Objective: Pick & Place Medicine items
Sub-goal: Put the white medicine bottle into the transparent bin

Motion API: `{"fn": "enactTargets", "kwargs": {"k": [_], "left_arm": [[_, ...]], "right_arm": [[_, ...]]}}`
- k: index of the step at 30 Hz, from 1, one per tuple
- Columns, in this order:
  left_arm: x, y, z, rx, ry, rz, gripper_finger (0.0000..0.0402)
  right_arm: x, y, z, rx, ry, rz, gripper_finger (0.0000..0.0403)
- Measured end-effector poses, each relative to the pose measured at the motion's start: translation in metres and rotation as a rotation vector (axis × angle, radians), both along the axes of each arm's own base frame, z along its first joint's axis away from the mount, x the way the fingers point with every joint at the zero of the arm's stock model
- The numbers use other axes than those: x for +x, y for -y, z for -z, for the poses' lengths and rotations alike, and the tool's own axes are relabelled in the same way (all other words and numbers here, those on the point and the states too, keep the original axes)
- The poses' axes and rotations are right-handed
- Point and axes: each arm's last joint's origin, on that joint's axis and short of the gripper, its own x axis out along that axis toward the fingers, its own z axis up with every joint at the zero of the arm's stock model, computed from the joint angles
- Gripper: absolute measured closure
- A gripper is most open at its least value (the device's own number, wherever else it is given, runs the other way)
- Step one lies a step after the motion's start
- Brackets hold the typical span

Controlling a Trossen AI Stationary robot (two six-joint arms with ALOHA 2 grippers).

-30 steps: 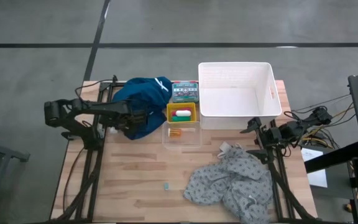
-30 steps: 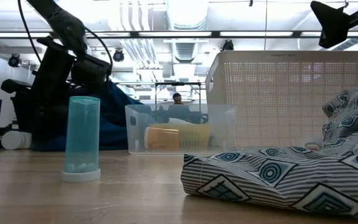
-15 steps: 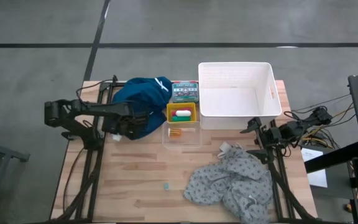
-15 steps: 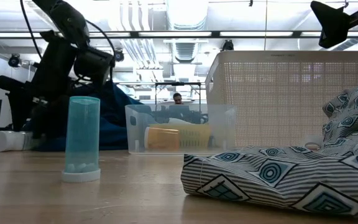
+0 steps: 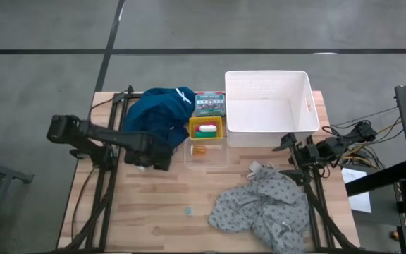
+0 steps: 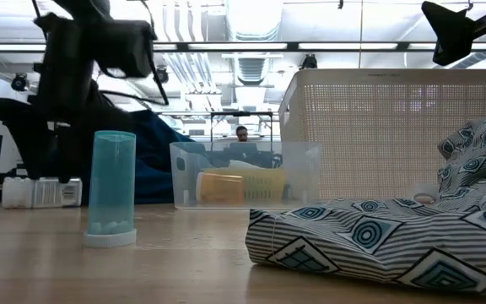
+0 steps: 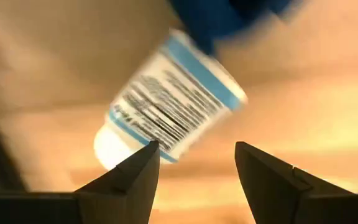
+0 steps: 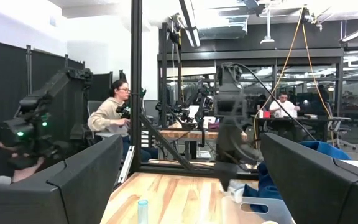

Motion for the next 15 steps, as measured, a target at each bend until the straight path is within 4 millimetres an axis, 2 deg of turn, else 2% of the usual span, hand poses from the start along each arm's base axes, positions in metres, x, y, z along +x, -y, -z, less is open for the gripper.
{"fn": "enactTargets", "kwargs": {"k": [5, 8, 12, 15], "left_arm": [[0.007, 0.031, 0.003, -0.041, 0.1, 0.074, 0.019], [0.015, 0.047, -0.001, -0.059, 0.218, 0.136, 0.019], [0.019, 0.059, -0.004, -0.069, 0.273, 0.228, 0.019], [0.019, 0.06, -0.006, -0.049, 0.276, 0.258, 0.019]], "right_arm": [[0.0, 0.0, 0.0, 0.0, 0.0, 0.0, 0.0023], [0.0, 0.0, 0.0, 0.0, 0.001, 0.0, 0.0023], [0.0, 0.0, 0.0, -0.001, -0.001, 0.0, 0.0023], [0.0, 0.0, 0.0, 0.0, 0.0, 0.0, 0.0023]]}}
